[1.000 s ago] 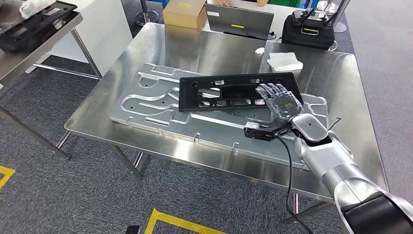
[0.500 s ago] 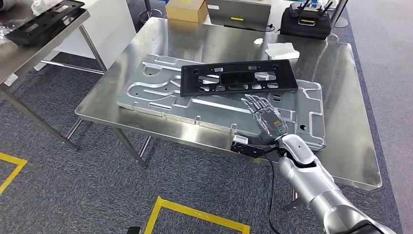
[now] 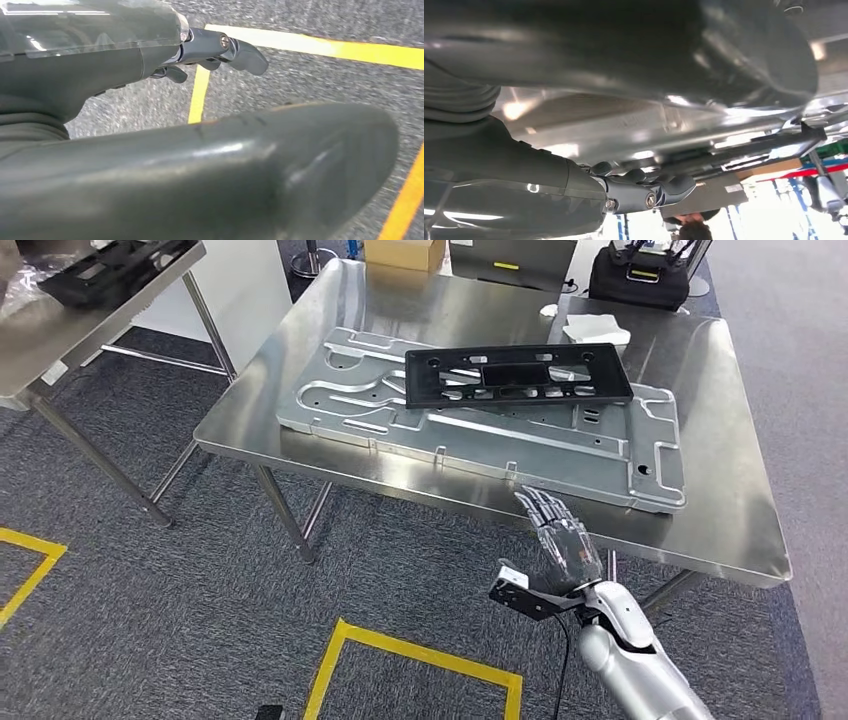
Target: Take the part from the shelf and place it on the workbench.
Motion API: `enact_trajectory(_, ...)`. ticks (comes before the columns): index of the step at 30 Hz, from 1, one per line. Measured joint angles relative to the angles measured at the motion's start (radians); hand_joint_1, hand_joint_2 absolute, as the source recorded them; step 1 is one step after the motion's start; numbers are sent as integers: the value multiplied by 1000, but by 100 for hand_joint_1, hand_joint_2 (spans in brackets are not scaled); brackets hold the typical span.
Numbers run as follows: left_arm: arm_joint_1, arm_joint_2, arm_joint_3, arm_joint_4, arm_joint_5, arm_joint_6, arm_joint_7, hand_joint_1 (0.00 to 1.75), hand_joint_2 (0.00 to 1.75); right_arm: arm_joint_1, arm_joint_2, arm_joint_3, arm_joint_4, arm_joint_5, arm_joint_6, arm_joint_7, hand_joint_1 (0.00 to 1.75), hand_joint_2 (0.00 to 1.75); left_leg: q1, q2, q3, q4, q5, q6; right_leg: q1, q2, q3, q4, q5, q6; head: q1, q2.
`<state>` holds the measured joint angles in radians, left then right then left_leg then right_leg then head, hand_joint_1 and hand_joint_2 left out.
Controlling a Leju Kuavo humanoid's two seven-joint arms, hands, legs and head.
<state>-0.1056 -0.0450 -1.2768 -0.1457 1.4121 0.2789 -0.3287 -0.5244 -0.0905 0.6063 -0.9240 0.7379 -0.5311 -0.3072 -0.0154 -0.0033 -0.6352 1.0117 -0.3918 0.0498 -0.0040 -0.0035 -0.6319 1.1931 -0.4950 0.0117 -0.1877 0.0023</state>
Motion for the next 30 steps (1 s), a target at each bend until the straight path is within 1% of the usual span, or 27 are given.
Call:
enact_trajectory(1,-1,-1,-1,0,-4,0,1,0,0,14,-2,-7,-17,2,-3,2,0,0,-4,1,-8,1,8,-2,8,-1,58,-80,-3,-14,0,0)
enact_trajectory(2,-1,-2,-2,0,-7,0,2,0,0,25,-3,-14,-33,4,-6,4,0,0,-5,2,-12,1,16,-5,13,-3,102,-141,-10,-23,0,0)
enact_trajectory(3,-2,-2,-3,0,-10,-1,2,0,0,36,-3,-20,-47,7,-10,6,0,0,-5,4,-13,0,23,-9,19,-5,129,-183,-19,-28,0,0)
enact_trajectory(4,-3,-2,-4,0,-11,-1,2,0,0,47,-4,-25,-57,10,-14,9,0,0,-4,6,-14,-2,30,-13,21,-7,137,-202,-21,-30,-1,0)
enact_trajectory(6,-3,-1,-5,0,-12,-2,3,0,0,76,-4,-33,-74,22,-18,16,0,0,-3,4,-17,-6,37,-24,19,-10,131,-213,1,-35,-1,0)
enact_trajectory(7,-2,-1,-6,0,-12,-3,3,0,0,92,-3,-38,-83,30,-17,20,0,0,-3,3,-25,6,19,-30,15,-13,124,-219,14,-39,-1,0)
enact_trajectory(8,-2,0,-6,0,-12,-3,3,0,0,108,-3,-44,-94,40,-14,24,0,0,-2,1,-38,36,-19,-37,10,-14,113,-224,29,-42,-1,0)
enact_trajectory(10,-1,0,-7,0,-12,-3,3,0,0,135,1,-58,-116,54,-5,29,0,0,8,1,-70,155,-124,-52,6,-14,85,-225,53,-44,-1,0)
enact_trajectory(11,-2,0,-7,0,-11,-2,3,0,0,149,2,-66,-126,56,0,28,0,0,14,1,-82,220,-159,-59,5,-14,69,-224,65,-43,-1,0)
enact_trajectory(12,-2,0,-7,0,-11,-1,3,0,0,162,4,-74,-135,53,6,23,0,0,18,1,-81,265,-167,-64,4,-15,52,-221,76,-40,-1,0)
enact_trajectory(13,-2,0,-7,0,-11,-1,3,0,0,174,5,-84,-144,45,13,15,0,0,22,2,-66,278,-153,-70,2,-15,35,-217,86,-36,-1,0)
enact_trajectory(14,-3,0,-8,0,-11,0,3,0,0,187,7,-94,-156,34,20,5,0,0,25,2,-33,256,-126,-74,-1,-16,18,-212,95,-31,-1,0)
enact_trajectory(15,-4,0,-8,0,-11,1,3,0,0,199,10,-104,-172,20,26,-7,0,0,29,2,17,200,-104,-77,-3,-16,2,-204,103,-26,-1,0)
enact_trajectory(16,-5,0,-9,0,-11,1,3,0,0,210,13,-115,-190,5,34,-19,0,0,30,2,73,127,-103,-78,-4,-15,-13,-197,109,-20,-1,0)
enact_trajectory(17,-8,0,-11,0,-11,1,2,0,0,222,16,-126,-212,-19,44,-38,0,0,29,1,118,61,-112,-72,-4,-15,-23,-190,114,-14,-1,0)
enact_trajectory(18,-10,1,-13,0,-11,1,1,0,0,234,20,-136,-237,-48,54,-63,0,0,27,0,148,13,-129,-64,-4,-15,-28,-185,119,-7,-1,0)
enact_trajectory(19,-11,1,-16,0,-11,1,0,0,0,246,23,-146,-262,-84,65,-93,0,0,23,-1,158,-11,-142,-54,-4,-15,-31,-185,125,0,-1,0)
enact_trajectory(21,-10,0,-22,0,-11,0,-2,0,0,272,29,-167,-321,-167,82,-163,0,0,20,0,152,-18,-134,-30,-8,-14,-33,-184,133,15,-1,0)
enact_trajectory(22,-9,0,-24,0,-11,0,-3,0,0,286,31,-178,-354,-204,87,-194,0,0,20,2,147,-20,-125,-20,-10,-12,-40,-170,120,21,-1,0)
enact_trajectory(23,-9,0,-25,0,-10,0,-3,0,0,300,32,-188,-389,-235,90,-221,0,0,21,3,141,-22,-115,-12,-12,-9,-55,-137,92,25,-1,0)
enact_trajectory(24,-9,0,-26,0,-9,0,-4,0,0,312,33,-195,-425,-258,91,-239,0,0,22,5,134,-22,-106,-6,-14,-6,-77,-82,50,29,-1,0)
enact_trajectory(25,-9,0,-26,0,-9,0,-4,0,0,324,34,-201,-460,-275,90,-252,0,0,21,5,125,-21,-98,-3,-13,-5,-102,-12,4,31,-1,0)
enact_trajectory(26,-9,0,-27,0,-8,0,-4,0,0,337,35,-205,-497,-290,89,-261,0,0,20,5,116,-21,-91,-1,-13,-5,-123,55,-31,33,-1,0)
enact_trajectory(27,-8,0,-27,0,-7,1,-5,0,0,350,35,-208,-533,-302,87,-268,0,0,18,5,108,-20,-86,-1,-13,-5,-130,97,-50,34,-1,0)
enact_trajectory(28,-7,0,-28,0,-7,2,-5,0,0,362,35,-211,-569,-312,84,-272,0,0,17,5,102,-19,-81,-2,-13,-4,-118,103,-50,32,-1,0)
enact_trajectory(29,-6,0,-28,0,-6,2,-5,0,0,373,35,-213,-602,-322,82,-275,0,0,15,4,97,-18,-78,-3,-11,-4,-85,66,-34,28,-1,0)
enact_trajectory(30,-6,0,-28,0,-6,3,-5,0,0,381,35,-214,-631,-329,80,-277,0,0,14,4,95,-18,-75,-4,-8,-3,-35,-4,-8,21,-1,0)
